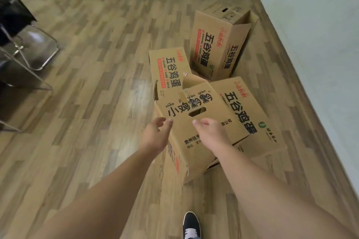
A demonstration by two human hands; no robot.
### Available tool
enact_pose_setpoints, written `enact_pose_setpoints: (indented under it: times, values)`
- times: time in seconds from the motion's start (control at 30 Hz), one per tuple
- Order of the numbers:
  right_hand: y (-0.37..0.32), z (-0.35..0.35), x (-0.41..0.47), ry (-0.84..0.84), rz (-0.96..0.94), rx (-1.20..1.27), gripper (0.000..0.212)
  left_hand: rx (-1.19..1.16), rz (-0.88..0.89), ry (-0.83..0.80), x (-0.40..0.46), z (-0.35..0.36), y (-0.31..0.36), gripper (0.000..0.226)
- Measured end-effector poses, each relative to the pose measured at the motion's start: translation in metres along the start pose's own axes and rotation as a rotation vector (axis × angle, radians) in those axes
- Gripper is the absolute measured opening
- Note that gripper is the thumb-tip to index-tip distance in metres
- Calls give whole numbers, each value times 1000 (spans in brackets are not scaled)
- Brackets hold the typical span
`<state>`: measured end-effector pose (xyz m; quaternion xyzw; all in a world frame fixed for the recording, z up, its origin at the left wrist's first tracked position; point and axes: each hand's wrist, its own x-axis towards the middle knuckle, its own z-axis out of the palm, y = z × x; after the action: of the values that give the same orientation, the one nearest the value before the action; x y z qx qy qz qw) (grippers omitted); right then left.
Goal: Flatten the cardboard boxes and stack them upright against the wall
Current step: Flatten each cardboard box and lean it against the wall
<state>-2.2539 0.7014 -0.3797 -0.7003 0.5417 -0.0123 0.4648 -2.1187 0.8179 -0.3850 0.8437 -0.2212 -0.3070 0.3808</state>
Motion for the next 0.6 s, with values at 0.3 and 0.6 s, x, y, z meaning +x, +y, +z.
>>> enact_pose_setpoints:
  times: [0.3, 0.6]
  values:
    - [-20, 98, 151, 34, 126, -469, 86, -7, -70, -63, 133, 32, -71, 72]
    - [-11, 138, 167, 224, 304, -543, 100, -44, 13, -323, 163, 40, -126, 66]
